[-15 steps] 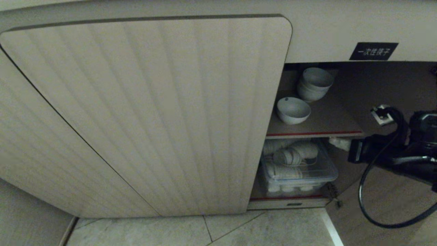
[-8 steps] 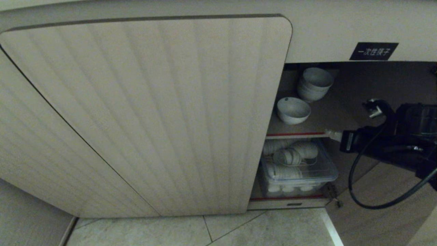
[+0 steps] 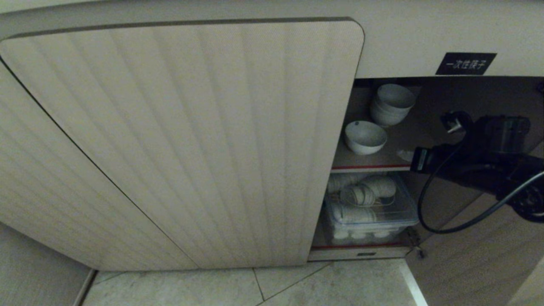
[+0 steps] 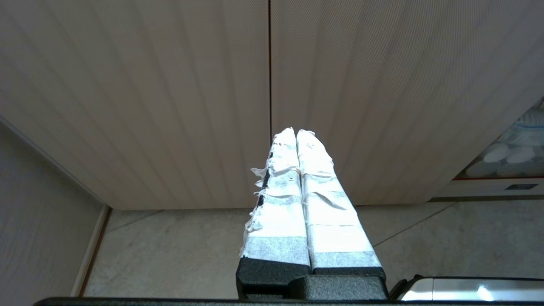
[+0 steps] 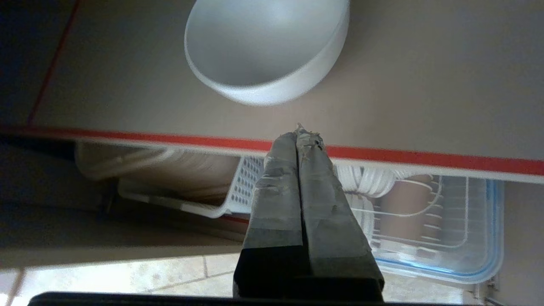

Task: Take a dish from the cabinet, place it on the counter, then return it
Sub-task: Take the bowl from the cabinet

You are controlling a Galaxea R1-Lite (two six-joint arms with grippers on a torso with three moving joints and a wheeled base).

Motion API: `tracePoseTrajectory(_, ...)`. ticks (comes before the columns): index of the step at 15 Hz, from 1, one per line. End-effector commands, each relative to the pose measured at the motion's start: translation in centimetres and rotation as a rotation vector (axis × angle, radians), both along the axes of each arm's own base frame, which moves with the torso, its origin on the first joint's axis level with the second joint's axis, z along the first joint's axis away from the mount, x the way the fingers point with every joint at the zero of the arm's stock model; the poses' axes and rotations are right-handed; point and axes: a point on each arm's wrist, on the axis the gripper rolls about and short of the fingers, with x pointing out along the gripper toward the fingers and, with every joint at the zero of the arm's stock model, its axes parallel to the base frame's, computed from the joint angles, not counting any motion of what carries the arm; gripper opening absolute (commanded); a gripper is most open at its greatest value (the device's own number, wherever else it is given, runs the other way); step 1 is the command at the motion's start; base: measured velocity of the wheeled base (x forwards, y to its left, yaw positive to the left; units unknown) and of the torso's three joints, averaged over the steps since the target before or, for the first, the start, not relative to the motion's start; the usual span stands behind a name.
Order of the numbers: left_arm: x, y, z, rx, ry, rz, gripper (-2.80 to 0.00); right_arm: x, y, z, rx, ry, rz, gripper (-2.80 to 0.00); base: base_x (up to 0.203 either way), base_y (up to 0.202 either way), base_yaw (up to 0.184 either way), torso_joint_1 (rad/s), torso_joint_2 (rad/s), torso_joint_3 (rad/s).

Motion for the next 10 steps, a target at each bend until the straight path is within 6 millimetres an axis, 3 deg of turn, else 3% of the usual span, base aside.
tracePoseTrajectory(1, 0.0, 0.0, 0.0, -0.001, -0.002, 0.000, -2.80, 0.5, 0.0, 0.6, 0.009, -0.011, 0.000, -2.80, 0.000, 0.000, 0.000, 0.000, 0.00, 0.000)
tracePoseTrajectory(10, 0.0, 0.0, 0.0, -0.001, -0.001, 0.000, -2.80, 1.9, 0.7, 0.9, 0.011, -0.022, 0.015, -2.80, 0.000, 0.000, 0.000, 0.000, 0.00, 0.000)
